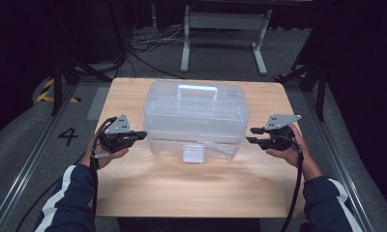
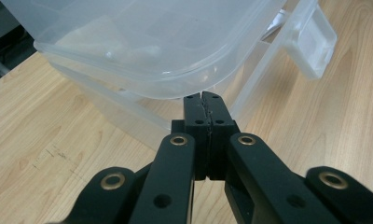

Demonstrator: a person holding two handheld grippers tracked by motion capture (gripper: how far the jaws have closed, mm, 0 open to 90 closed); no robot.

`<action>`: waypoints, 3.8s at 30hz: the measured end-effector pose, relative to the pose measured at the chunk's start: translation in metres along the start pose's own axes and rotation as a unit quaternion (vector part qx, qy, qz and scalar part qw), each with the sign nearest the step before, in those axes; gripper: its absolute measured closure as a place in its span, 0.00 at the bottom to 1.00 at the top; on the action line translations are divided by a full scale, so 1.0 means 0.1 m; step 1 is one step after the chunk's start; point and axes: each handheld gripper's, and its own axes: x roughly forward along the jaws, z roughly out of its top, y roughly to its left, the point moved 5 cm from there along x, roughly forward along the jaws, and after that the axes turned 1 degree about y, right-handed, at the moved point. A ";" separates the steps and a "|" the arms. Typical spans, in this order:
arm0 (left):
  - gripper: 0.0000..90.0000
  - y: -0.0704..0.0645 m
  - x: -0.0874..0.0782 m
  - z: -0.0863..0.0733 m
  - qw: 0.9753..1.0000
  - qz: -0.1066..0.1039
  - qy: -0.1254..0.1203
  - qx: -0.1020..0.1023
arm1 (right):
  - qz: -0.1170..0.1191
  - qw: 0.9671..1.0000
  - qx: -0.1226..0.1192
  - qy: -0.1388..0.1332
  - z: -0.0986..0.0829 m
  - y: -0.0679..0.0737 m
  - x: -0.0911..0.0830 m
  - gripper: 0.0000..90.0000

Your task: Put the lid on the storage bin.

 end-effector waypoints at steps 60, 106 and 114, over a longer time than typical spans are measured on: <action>0.78 -0.02 0.01 -0.46 0.996 0.026 0.085 -0.011 | -0.030 0.999 -0.008 0.045 -0.18 0.03 0.00 0.54; 0.18 -0.24 -0.03 -1.31 0.985 0.055 0.084 -0.138 | -0.084 0.979 0.183 0.035 -1.57 0.09 -0.23 0.19; 0.17 -0.25 -0.02 -1.30 0.984 0.055 0.083 -0.146 | -0.083 0.979 0.183 0.034 -1.57 0.09 -0.23 0.19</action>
